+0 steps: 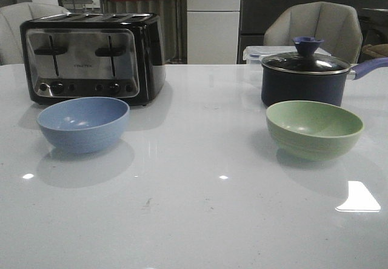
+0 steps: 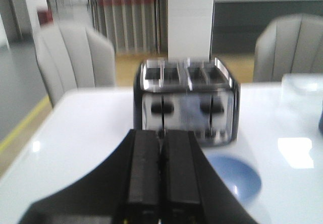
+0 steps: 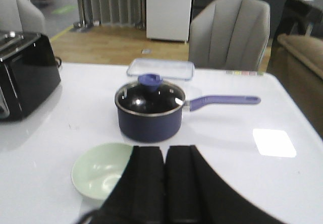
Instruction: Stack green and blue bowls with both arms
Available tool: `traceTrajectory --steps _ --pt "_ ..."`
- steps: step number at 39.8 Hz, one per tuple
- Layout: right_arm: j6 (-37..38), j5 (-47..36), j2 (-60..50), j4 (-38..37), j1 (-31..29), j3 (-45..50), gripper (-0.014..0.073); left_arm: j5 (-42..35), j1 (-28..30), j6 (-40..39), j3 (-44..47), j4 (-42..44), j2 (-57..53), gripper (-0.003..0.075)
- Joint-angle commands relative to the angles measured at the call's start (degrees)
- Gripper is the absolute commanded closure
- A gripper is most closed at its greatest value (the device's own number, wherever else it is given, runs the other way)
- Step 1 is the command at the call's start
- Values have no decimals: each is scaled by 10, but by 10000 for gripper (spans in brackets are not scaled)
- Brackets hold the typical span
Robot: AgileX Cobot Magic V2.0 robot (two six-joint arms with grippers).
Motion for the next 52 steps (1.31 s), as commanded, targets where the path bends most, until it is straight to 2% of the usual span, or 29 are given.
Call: traceTrajectory --steps 1,9,24,27,32,35,38,52 --pt "0 -6 41 2 -3 -20 571 11 0 -6 -17 -4 42 625" --pt "0 44 112 2 -3 -18 571 32 0 -6 -1 -4 92 625" --pt "0 51 221 1 -3 -18 564 44 0 -6 3 -4 136 611" --pt "0 49 239 1 -3 -18 492 46 0 -6 3 -4 142 529" --pt "0 33 274 2 -3 -19 202 47 0 -6 3 -4 151 288" --pt "0 14 297 6 -3 -20 87 45 0 -6 3 -4 156 221" --pt "0 -3 329 20 -3 -27 53 45 0 -6 3 -4 160 227" --pt "0 8 553 79 -3 -165 56 43 0 -6 3 -4 162 266"
